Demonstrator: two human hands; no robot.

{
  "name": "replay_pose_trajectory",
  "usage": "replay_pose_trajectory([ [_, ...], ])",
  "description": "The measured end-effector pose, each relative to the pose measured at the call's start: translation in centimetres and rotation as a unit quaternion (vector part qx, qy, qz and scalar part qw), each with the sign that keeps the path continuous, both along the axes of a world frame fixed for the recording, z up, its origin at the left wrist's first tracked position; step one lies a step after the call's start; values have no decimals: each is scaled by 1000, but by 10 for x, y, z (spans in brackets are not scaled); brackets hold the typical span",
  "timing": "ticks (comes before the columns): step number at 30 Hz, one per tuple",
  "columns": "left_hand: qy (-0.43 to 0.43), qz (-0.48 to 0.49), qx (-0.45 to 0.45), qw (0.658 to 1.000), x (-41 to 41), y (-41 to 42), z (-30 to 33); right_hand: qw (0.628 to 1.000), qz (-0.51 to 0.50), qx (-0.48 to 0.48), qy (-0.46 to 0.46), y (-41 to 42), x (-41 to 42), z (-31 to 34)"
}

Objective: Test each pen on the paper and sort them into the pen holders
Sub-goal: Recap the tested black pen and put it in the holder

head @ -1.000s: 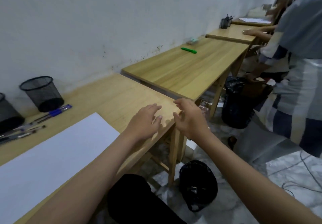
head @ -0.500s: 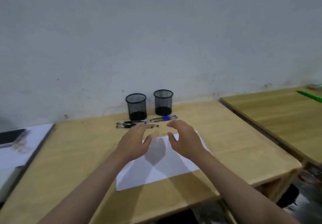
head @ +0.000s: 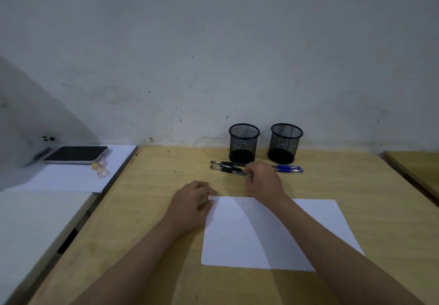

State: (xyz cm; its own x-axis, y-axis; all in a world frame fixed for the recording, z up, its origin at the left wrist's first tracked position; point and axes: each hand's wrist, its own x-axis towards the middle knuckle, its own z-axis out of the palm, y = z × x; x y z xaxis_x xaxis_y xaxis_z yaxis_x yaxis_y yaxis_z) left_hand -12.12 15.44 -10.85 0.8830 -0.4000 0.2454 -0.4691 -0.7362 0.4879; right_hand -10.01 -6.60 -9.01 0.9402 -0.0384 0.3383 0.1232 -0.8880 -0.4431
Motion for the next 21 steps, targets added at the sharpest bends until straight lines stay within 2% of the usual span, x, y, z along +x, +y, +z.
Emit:
replay_pose_trajectory([
  [14, -17, 2, -57, 998, 6, 1, -6, 997, -21, -63, 27, -9, 14, -2],
  [18, -13, -2, -77, 997, 6, 4, -5, 1000, 4, -15, 2, -10, 10, -8],
  [21, -20, 35, -157, 987, 3, 12, -6, 998, 40, 9, -43, -6, -5, -8],
])
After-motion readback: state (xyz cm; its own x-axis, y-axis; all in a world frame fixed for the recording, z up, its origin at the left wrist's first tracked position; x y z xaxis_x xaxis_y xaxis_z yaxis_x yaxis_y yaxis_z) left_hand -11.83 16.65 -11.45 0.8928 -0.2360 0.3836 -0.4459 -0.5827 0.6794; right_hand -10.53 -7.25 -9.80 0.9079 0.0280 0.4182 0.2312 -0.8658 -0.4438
